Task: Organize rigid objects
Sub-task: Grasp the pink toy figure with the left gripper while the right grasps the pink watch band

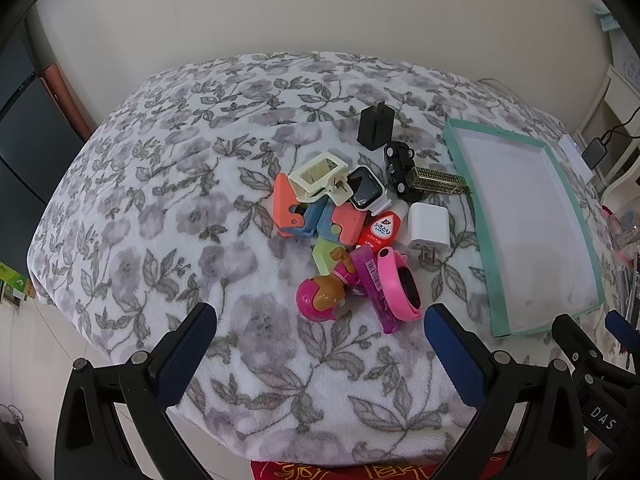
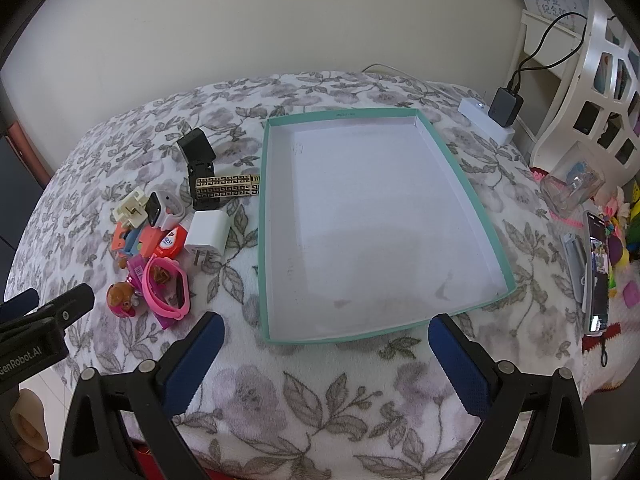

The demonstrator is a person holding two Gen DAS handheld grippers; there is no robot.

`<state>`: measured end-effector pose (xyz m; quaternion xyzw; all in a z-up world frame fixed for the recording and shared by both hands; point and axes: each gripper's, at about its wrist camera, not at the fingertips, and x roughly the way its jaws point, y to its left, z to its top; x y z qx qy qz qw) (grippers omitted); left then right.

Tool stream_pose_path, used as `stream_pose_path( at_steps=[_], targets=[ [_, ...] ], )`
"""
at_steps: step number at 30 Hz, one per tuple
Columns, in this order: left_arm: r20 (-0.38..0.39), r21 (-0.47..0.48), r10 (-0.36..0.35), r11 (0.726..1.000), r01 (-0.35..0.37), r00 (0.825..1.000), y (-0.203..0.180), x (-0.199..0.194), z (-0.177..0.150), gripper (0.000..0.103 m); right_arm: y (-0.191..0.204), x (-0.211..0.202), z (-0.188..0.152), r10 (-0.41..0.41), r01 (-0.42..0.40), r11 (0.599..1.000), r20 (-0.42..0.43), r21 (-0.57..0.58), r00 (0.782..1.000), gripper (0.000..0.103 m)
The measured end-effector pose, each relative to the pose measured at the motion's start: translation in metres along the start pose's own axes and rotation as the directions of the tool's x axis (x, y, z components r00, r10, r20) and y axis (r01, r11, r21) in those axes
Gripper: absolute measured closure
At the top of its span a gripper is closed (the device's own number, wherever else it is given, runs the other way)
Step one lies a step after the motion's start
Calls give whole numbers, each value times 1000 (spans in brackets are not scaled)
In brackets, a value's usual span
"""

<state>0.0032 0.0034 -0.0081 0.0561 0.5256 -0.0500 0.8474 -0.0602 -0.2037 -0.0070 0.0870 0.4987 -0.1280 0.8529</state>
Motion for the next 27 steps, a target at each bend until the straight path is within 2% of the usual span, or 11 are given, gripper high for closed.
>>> stream_pose_path(
  at_steps=[9, 12, 18, 23, 27],
  targets=[
    [-16, -7, -17, 1000, 17, 1000, 3, 3, 1, 0, 1, 3, -2, 3, -3, 1000, -3, 8, 1000, 0],
    [-17, -12, -35, 999, 35, 999, 6, 3, 4, 0, -4, 0, 0, 32, -32, 999, 8, 33, 999, 0],
    [-38, -68, -42, 997, 39, 998, 20, 2, 27, 0, -8, -10, 24, 46, -48, 997, 49, 53, 998, 0],
    [-40, -114, -46, 993, 41, 998, 31, -1, 54, 0, 12, -20, 53, 94, -98, 994, 80, 39, 992, 0],
    [-62, -150, -46, 988, 36, 997, 43, 10, 59, 0, 44, -9, 63, 143, -143, 990, 52, -17, 988, 0]
  ],
)
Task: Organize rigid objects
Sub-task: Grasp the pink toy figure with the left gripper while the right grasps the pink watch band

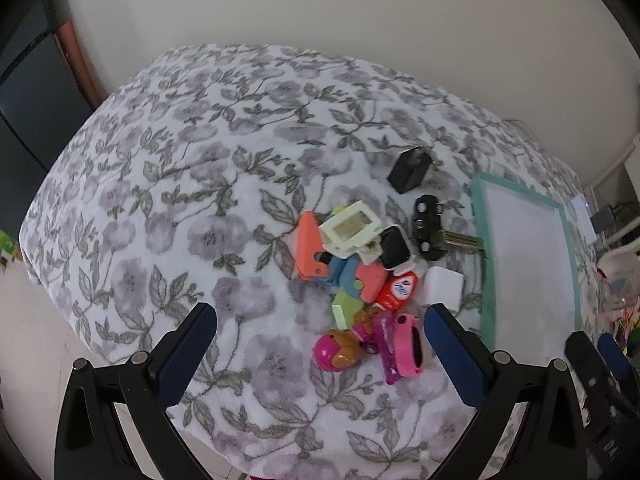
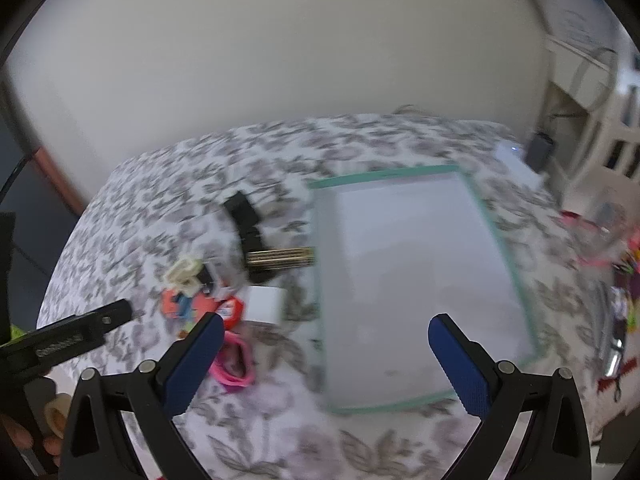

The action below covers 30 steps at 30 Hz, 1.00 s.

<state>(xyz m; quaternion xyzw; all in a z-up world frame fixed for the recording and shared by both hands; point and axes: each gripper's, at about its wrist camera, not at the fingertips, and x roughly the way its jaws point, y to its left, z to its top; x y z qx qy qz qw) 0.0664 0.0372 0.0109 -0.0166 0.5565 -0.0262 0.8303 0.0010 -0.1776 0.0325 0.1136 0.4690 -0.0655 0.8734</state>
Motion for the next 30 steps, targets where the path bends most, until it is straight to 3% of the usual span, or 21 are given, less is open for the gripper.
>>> stream_pose_path(
  at_steps=[4, 8, 10, 14, 18, 26, 30],
  targets=[
    [-36, 1, 35, 999, -35, 999, 12, 22, -4, 0, 31, 32, -4, 24, -29, 998, -78, -54, 997, 0],
    [-80, -36, 23, 999, -26, 997, 25, 44, -10, 1, 49, 62, -12, 37, -50, 995, -152, -83, 988, 0],
    [-90, -53, 42, 998, -46, 995, 32, 52, -13, 1, 50, 73, -18, 58, -73, 995, -183, -74, 981, 1],
    [-102, -97, 11, 995, -21, 995, 41, 60, -20, 1, 48, 90, -28, 101, -112, 993, -224, -38, 969, 2],
    [-96, -144, -3, 989, -11, 995, 45, 66, -25, 1, 48, 103, -35, 164, -169, 986, -272, 3, 948, 13],
    [-89, -185, -48, 982, 30, 995, 47, 73, -31, 1, 53, 120, -40, 229, -230, 973, -318, 35, 920, 25],
    [-82, -197, -84, 978, 67, 993, 46, 72, -33, 1, 58, 126, -44, 273, -272, 961, -346, 53, 898, 40]
  ],
)
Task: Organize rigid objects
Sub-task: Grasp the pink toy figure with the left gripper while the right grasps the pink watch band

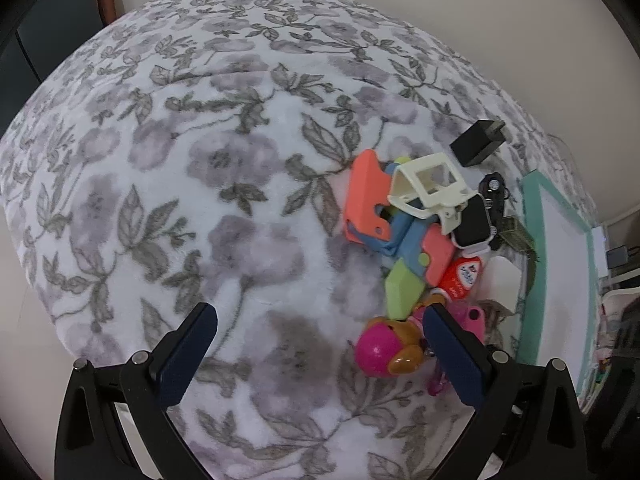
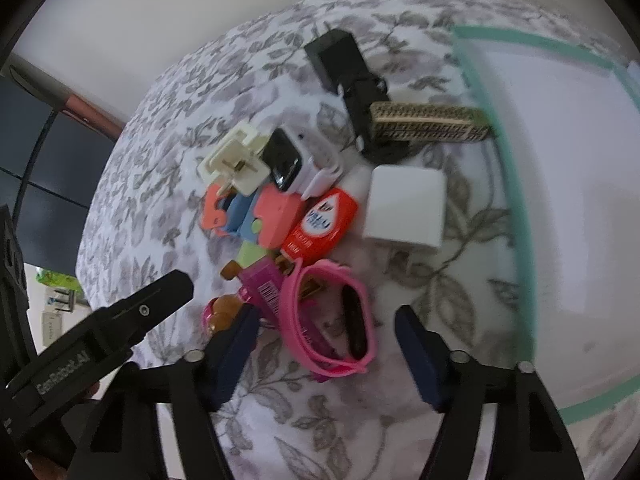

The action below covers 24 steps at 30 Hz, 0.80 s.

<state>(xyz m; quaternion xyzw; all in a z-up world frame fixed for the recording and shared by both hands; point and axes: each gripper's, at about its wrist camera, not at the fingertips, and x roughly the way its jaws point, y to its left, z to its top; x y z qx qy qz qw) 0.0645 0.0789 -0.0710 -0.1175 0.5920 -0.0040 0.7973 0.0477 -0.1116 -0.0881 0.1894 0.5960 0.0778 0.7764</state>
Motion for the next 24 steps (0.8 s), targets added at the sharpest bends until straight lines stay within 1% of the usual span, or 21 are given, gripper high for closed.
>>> stream_pose_path(
  at_steps=[4, 8, 12, 13, 14, 15, 19, 22, 24],
  targets=[
    [-14, 22, -27, 999, 27, 1000, -6, 3, -2, 1, 2, 7, -1, 5, -5, 1000, -14, -11, 1000, 41],
    [-22, 29, -51, 998, 51, 998, -11, 5, -4, 1, -8, 8, -2, 39, -39, 999, -19, 24, 999, 41],
    [-24, 21, -60, 998, 60, 998, -9, 5, -4, 1, -18, 2, -4, 72, -71, 996, -18, 58, 997, 46],
    [-25, 16, -63, 998, 64, 998, -7, 6, -4, 1, -22, 1, -5, 69, -68, 995, -18, 70, 997, 48],
    [-25, 14, -63, 998, 63, 998, -7, 6, -5, 1, -24, -1, -4, 62, -61, 995, -14, 77, 998, 53],
    [-26, 14, -61, 998, 62, 998, -7, 6, -5, 1, -26, -3, -4, 54, -53, 995, -10, 84, 998, 56],
    [-31, 27, -73, 997, 74, 997, -8, 6, -8, 1, -39, -10, -4, 58, -57, 991, -1, 119, 998, 62],
    [-42, 54, -66, 996, 68, 997, -13, 7, -12, 1, -49, -10, -3, 26, -24, 989, -9, 144, 1000, 70],
    [-51, 72, -61, 995, 65, 997, -18, 9, -13, 3, -51, -10, -3, 34, -32, 987, -10, 156, 999, 73]
  ],
)
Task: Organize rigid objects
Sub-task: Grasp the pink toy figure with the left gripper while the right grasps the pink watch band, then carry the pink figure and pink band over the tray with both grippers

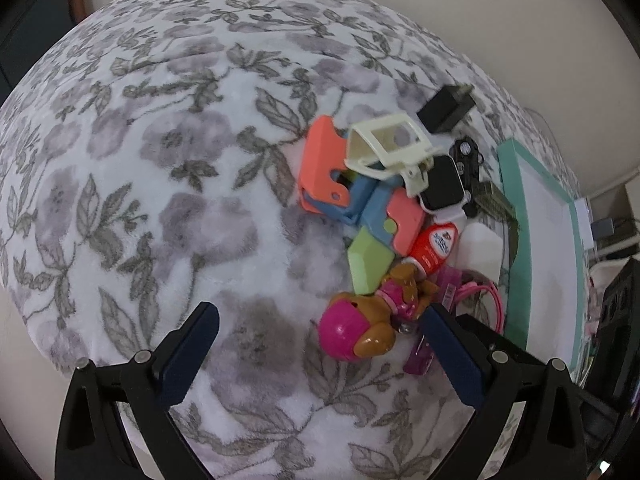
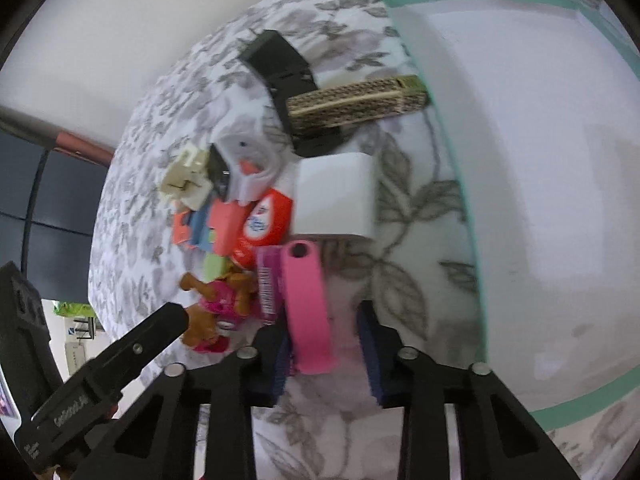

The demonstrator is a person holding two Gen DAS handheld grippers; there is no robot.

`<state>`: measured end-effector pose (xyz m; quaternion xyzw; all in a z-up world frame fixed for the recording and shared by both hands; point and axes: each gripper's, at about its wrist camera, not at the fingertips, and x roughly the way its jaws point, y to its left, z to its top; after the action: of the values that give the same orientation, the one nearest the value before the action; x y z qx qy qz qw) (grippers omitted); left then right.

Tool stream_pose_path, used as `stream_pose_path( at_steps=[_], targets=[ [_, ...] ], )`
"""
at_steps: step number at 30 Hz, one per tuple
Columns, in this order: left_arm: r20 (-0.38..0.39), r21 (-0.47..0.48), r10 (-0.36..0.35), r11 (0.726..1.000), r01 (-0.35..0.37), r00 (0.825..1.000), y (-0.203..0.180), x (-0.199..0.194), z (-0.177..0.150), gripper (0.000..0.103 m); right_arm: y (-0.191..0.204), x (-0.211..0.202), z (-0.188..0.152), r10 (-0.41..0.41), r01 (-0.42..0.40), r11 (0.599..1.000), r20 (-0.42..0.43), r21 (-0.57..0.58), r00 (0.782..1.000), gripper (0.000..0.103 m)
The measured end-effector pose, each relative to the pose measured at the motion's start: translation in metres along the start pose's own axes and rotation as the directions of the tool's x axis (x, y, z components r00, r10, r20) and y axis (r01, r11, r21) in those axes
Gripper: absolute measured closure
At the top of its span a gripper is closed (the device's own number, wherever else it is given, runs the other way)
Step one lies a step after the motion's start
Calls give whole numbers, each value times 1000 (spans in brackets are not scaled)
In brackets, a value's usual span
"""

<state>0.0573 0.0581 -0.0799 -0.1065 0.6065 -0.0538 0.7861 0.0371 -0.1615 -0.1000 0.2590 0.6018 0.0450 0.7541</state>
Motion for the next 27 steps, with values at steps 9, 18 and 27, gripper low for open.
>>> stream_pose_path(
  at_steps=[9, 18, 27],
  targets=[
    [-27, 56, -18, 998, 19, 999, -10, 8, -2, 40, 0, -5, 1, -12, 12, 1000, 24, -21, 1000, 86],
    [-13, 109, -47, 993, 48, 999, -25, 8, -3, 54, 3, -7, -1, -31, 32, 999, 35, -41, 999, 87],
    [-14, 128, -47, 991, 49, 999, -31, 10, -5, 54, 2, -6, -2, -43, 44, 998, 29, -47, 999, 87]
  ],
)
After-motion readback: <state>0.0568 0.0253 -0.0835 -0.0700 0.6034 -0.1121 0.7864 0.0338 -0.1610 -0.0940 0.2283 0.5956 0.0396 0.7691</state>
